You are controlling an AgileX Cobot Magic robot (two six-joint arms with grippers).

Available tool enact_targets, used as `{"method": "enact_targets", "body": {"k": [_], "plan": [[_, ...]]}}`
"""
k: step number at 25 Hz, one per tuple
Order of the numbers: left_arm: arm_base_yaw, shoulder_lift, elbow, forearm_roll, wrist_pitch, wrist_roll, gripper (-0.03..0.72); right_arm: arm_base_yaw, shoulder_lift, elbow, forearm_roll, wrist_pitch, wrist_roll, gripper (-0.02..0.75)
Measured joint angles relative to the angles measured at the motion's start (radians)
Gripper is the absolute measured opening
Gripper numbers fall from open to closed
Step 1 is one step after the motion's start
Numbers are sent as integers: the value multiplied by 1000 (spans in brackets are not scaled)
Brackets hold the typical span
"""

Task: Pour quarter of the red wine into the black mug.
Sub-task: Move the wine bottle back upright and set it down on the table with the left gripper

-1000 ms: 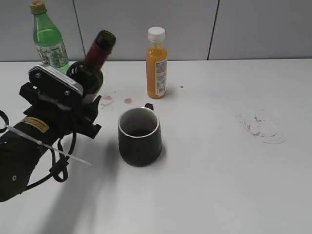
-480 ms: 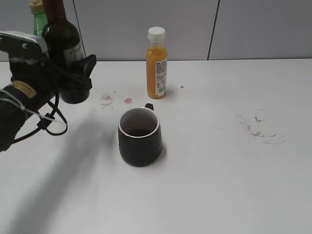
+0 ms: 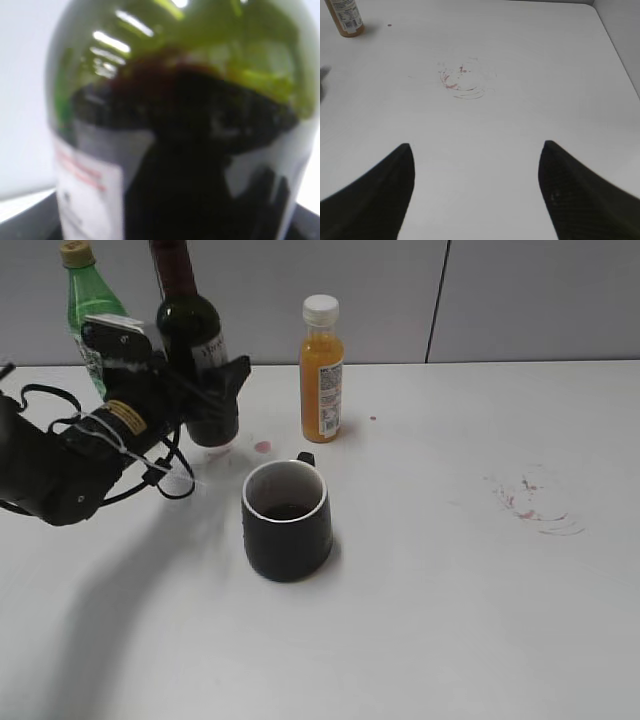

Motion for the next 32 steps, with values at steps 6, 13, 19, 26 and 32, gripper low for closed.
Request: {"method": "enact_targets", "body": {"k": [6, 13, 19, 26, 32], "plan": [[6, 138, -58, -49, 15, -13, 550, 0, 0, 0, 0, 0, 0, 585], [7, 183, -118, -88, 6, 0, 550, 0, 0, 0, 0, 0, 0, 585], [7, 183, -122, -93, 6, 56, 550, 0, 0, 0, 0, 0, 0, 585], [8, 183, -122, -76, 5, 72, 563, 0, 0, 0, 0, 0, 0, 585], [8, 155, -133, -82, -68, 73, 613, 0, 0, 0, 0, 0, 0, 585]]}}
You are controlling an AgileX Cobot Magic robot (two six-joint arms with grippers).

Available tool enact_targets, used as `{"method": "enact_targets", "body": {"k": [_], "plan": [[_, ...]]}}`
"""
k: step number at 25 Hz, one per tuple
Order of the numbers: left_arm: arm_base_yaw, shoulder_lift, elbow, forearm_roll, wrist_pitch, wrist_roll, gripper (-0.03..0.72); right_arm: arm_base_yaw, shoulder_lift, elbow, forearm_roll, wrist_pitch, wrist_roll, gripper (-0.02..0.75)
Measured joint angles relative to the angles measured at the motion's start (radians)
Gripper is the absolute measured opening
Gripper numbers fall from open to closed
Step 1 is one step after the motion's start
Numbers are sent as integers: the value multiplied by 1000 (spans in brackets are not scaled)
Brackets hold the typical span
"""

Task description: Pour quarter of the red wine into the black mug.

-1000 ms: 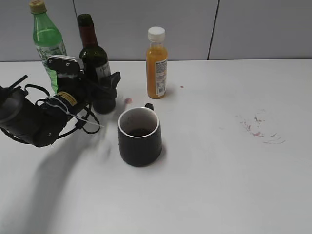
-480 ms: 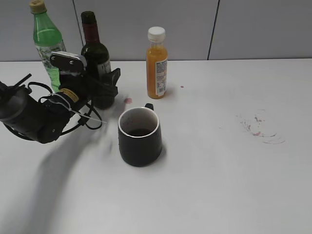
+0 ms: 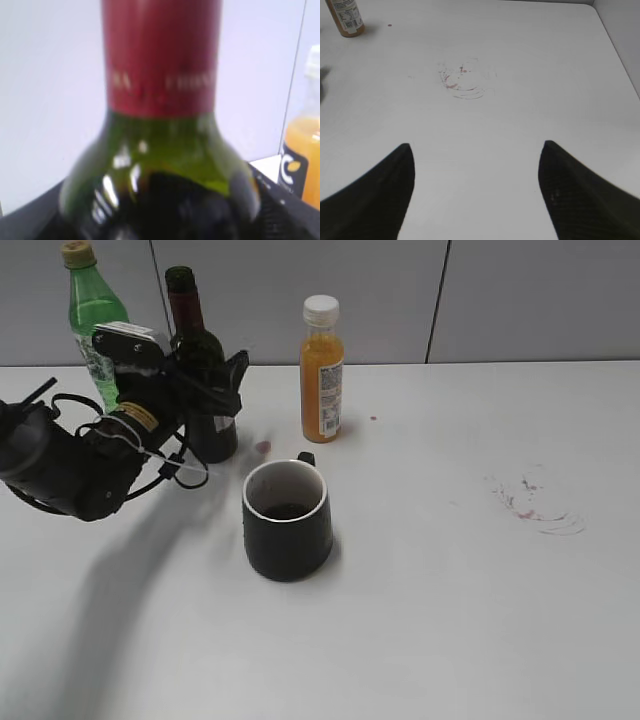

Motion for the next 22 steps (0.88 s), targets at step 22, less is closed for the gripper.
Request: {"method": "enact_targets", "body": {"k": [22], "plan": [[0, -694, 33, -18, 762, 23, 592, 0, 0, 0, 0, 0, 0, 585]]}}
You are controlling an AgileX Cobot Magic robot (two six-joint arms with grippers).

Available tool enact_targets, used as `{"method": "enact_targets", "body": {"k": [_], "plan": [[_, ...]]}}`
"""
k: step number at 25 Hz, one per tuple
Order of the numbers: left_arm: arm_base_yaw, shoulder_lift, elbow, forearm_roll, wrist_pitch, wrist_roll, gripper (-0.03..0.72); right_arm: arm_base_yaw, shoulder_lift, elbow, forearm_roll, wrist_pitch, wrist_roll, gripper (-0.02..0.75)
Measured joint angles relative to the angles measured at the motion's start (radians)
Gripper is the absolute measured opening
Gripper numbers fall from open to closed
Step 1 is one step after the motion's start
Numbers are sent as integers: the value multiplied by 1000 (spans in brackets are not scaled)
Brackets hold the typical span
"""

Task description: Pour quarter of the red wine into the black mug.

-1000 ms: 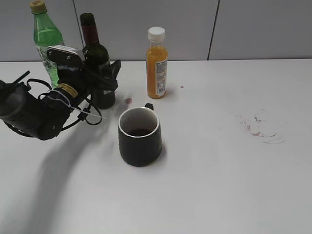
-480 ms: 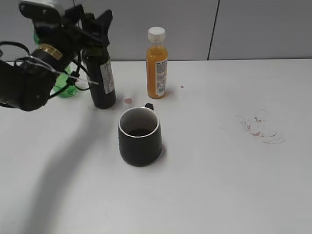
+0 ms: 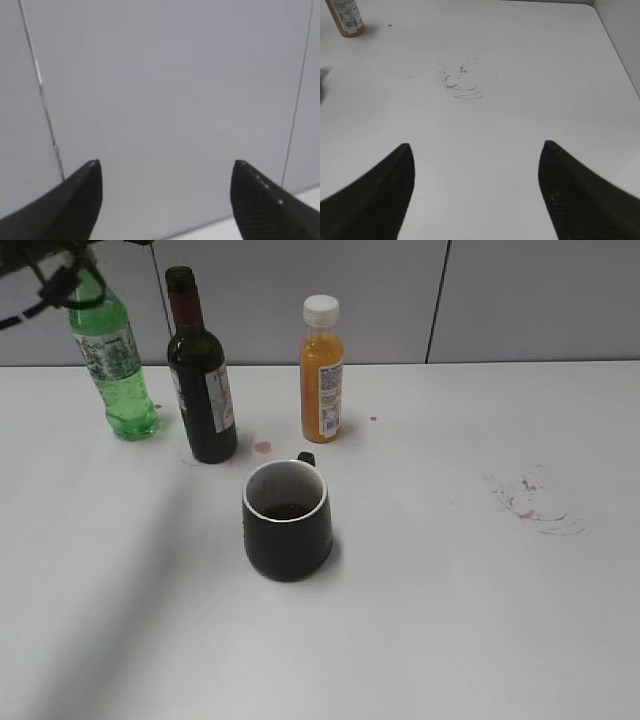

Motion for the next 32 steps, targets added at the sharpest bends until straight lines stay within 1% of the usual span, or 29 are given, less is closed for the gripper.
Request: {"method": "enact_targets", "body": {"k": [3, 8, 11, 13, 16, 20, 22, 24, 26, 32], "plan": [[0, -138, 1, -5, 316, 0, 592, 0, 0, 0, 0, 0, 0, 585], [0, -353, 1, -7, 755, 0, 591, 0, 0, 0, 0, 0, 0, 585], [4, -447, 1, 10, 1010, -36, 591, 0, 0, 0, 0, 0, 0, 585], [20, -487, 1, 39, 1175, -63, 591, 0, 0, 0, 0, 0, 0, 585], [74, -531, 1, 74, 1358, -78, 591, 0, 0, 0, 0, 0, 0, 585], [181, -578, 2, 99, 1493, -79, 590, 0, 0, 0, 0, 0, 0, 585], [241, -609, 15, 110, 1515, -79, 589, 0, 0, 0, 0, 0, 0, 585], [279, -648, 45, 111, 1529, -79, 589, 0, 0, 0, 0, 0, 0, 585], [293, -705, 97, 107, 1536, -79, 589, 0, 0, 0, 0, 0, 0, 585], [294, -941, 249, 94, 1545, -79, 589, 0, 0, 0, 0, 0, 0, 585]]}}
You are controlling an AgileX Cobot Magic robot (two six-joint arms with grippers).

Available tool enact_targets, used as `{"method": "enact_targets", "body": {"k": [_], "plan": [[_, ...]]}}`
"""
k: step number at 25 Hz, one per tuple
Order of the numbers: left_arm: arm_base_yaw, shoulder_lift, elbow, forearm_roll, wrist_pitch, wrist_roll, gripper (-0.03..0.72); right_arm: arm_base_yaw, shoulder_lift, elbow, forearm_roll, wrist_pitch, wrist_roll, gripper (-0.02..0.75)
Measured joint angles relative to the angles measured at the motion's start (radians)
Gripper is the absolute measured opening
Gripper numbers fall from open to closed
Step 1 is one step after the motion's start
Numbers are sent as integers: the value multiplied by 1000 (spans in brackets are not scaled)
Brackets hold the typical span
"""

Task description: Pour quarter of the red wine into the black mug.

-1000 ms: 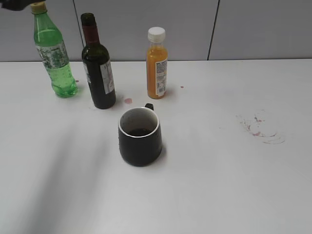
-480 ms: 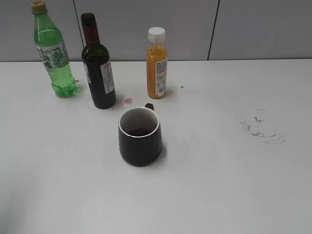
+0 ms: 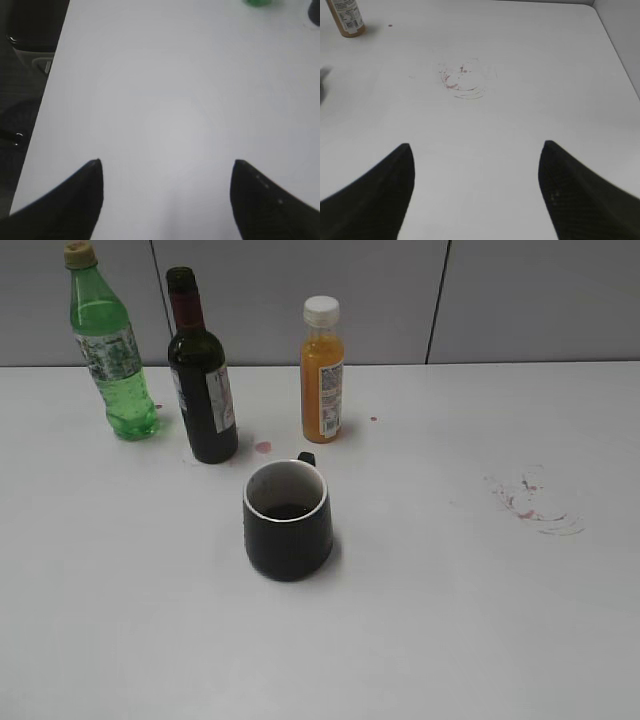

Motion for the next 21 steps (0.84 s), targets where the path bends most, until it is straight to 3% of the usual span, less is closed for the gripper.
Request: {"method": "enact_targets", "body": {"k": [6, 21], "plan": [[3, -247, 127, -33, -3, 0, 589, 0, 0, 0, 0, 0, 0, 585], [3, -643, 265, -36, -25, 0, 589, 0, 0, 0, 0, 0, 0, 585]]}}
